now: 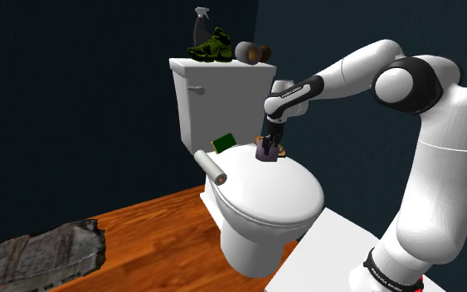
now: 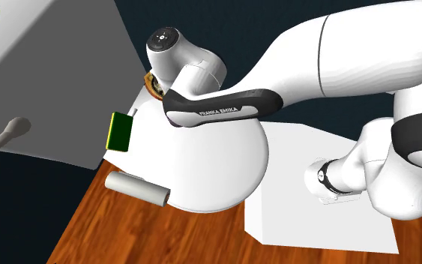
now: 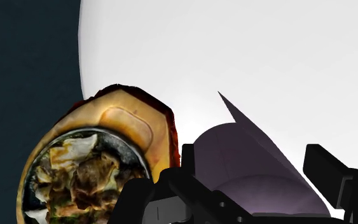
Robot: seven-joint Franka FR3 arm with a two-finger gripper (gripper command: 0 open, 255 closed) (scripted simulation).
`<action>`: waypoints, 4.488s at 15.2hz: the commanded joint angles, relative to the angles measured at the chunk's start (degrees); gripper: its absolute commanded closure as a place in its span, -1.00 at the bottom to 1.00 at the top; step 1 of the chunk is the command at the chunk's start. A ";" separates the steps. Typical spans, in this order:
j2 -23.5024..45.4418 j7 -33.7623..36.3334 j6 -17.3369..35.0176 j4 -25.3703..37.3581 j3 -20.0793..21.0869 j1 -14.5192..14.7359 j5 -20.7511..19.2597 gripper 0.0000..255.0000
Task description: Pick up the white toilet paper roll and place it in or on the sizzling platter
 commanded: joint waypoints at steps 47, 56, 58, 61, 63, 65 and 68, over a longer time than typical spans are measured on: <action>15.14 -10.35 -24.45 38.96 -2.90 -9.63 4.07 1.00; 16.03 -10.66 -18.02 33.35 -2.66 -9.32 4.44 1.00; 16.42 -10.75 -16.51 32.21 -2.58 -9.28 4.58 1.00; 16.42 -10.75 -16.51 32.21 -2.57 -9.28 4.58 1.00; 16.42 -10.75 -16.51 32.21 -2.57 -9.28 4.58 1.00; 16.42 -10.75 -16.51 32.21 -2.57 -9.28 4.58 1.00; 16.44 -10.75 -16.51 32.24 -2.57 -9.29 4.58 -1.00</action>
